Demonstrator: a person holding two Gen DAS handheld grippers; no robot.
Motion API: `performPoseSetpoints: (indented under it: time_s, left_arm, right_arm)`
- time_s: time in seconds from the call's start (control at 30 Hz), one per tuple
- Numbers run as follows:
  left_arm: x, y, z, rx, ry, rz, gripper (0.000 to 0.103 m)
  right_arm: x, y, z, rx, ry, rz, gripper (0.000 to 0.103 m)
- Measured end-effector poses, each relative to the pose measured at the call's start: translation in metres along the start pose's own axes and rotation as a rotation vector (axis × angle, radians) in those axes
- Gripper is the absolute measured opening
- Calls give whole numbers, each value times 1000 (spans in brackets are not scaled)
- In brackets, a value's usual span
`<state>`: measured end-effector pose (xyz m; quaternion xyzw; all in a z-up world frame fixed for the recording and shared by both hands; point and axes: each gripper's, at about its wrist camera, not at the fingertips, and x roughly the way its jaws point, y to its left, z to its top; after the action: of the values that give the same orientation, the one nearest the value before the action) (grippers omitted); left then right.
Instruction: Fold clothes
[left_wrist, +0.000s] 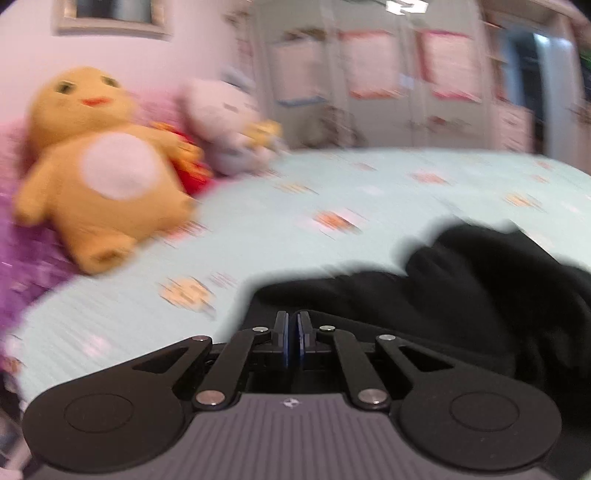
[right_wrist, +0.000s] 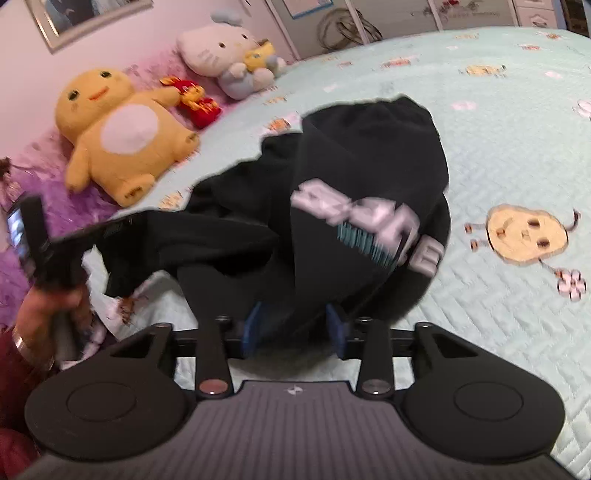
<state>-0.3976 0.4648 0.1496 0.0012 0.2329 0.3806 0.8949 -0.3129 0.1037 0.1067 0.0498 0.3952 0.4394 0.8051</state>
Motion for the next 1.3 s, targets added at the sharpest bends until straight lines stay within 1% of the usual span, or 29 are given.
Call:
performPoseSetpoints:
  time_s: [0.1,0.13,0.2,0.23,0.27,0.3,0.33,0.37,0.4,0.43,0.47,0.5,0.53,0.57,0.63,0.8,0.87,0.9,0.93,1.0,1.07,1.1,1.23,1.3]
  left_arm:
    - [21,23,26,-45,-19,154,6]
    - [27,30,30,-60,-11,193,6]
    - [34,41,31,-89,29,250,12]
    - [35,45,29,-101,53,269,12]
    - [34,47,24,-113,79,263,15]
    - [31,49,19,-126,102,243,32]
    - [28,51,14,-142,126,219,42]
    - [24,54,8,-174,155,192,59]
    - [18,60,3,-227,189,165,64]
    - [12,68,-3,-308,219,115,63]
    - [6,78,-9,-407,248,46,63]
    - [1,85,-16,-512,274,-46,63]
    - [-3,89,-24,-620,298,-159,64]
    - [-4,87,-28,-682,320,-229,65]
    - [3,74,-27,-721,360,-289,69]
    - [20,42,-23,-819,460,-441,72]
    - [27,29,-22,-857,500,-502,73]
    - [32,23,-18,-860,508,-509,74]
    - [37,18,-13,-849,506,-495,75]
    - [48,7,-2,-828,501,-466,81]
    - [64,0,7,-806,524,-401,81]
    - [71,-2,9,-811,541,-374,81]
    - [93,-4,8,-886,612,-305,81]
    - [101,-7,10,-898,621,-282,81]
  right_arm:
    - [-5,1,7,-26,-34,-27,51]
    - [-5,0,9,-30,-39,-37,51]
    - [-2,-4,11,-19,-44,-56,53]
    - [0,-6,13,-11,-45,-66,53]
    - [2,-8,15,-3,-45,-75,56]
    - [4,-9,17,3,-44,-80,60]
    - [7,-10,20,11,-40,-90,62]
    - [10,-11,23,19,-35,-102,65]
    - [13,-12,27,28,-34,-111,66]
    - [15,-14,31,38,-33,-120,66]
    - [18,-15,34,49,-33,-130,66]
    - [20,-16,39,60,-38,-137,67]
    - [22,-18,43,72,-45,-142,68]
    - [23,-20,47,85,-53,-144,69]
    - [28,-26,51,105,-66,-141,70]
    - [39,-37,65,156,-78,-123,71]
    - [41,-34,70,150,-78,-115,71]
    - [42,-33,73,145,-78,-112,71]
    - [42,-32,75,141,-78,-108,71]
    - [44,-29,80,132,-77,-101,72]
    - [50,-26,86,123,-66,-126,73]
    - [53,-24,89,118,-60,-140,73]
    - [69,-14,98,66,-17,-221,73]
    - [75,-13,100,54,0,-235,73]
